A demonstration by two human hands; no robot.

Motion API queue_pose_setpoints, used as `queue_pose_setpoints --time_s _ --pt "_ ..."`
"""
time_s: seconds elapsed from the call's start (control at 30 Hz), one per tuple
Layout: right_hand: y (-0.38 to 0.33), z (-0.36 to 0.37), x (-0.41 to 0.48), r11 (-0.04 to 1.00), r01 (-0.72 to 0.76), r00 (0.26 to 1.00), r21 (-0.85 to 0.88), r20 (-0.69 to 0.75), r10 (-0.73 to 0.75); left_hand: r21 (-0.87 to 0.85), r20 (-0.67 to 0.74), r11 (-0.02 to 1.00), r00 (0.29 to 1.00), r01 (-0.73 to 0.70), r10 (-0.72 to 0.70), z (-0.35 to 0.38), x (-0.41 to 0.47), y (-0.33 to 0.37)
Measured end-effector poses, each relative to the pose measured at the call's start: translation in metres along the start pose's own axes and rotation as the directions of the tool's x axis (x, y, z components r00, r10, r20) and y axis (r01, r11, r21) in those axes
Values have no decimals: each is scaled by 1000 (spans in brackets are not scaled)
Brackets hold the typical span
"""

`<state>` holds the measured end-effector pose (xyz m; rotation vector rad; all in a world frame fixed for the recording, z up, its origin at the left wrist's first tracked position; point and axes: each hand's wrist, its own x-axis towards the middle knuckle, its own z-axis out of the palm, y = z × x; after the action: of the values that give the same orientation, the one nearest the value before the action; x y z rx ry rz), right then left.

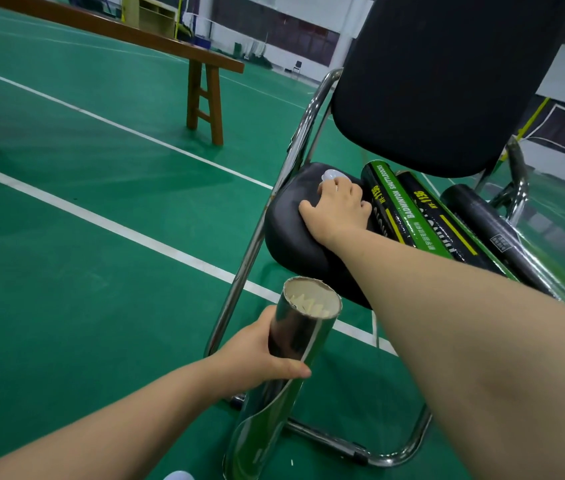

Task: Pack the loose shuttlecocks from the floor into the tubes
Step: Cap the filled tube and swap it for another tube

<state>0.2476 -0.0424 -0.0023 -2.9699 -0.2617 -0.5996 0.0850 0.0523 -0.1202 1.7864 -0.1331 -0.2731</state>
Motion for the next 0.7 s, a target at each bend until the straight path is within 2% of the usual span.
queue_pose_setpoints --time_s 0.07,0.23,0.33,0.4,0.47,0.6,0.7 --pt "1 2 3 1000 7 999 20 35 -8 1 1 1000 1000 -2 2 0 0 0" --pt "6 4 7 986 -147 963 79 240 125 -5 17 1000 1000 -6 6 -2 2 -1" --pt "5 4 6 990 -131 963 60 245 113 -18 8 1000 1000 -2 3 -4 3 -3" --pt "4 5 4 990 -112 981 81 169 97 -28 4 1000 1000 -2 2 -5 4 -4" --pt "4 4 1 991 -65 998 113 25 63 -37 2 999 1000 -4 4 -5 4 -5" --pt "9 -3 -11 965 92 967 245 -255 -27 -19 -8 1000 1000 -5 5 -1 5 -4" --pt "11 -9 -29 884 101 937 456 -342 69 7 -15 1000 1000 -9 9 3 5 -2"
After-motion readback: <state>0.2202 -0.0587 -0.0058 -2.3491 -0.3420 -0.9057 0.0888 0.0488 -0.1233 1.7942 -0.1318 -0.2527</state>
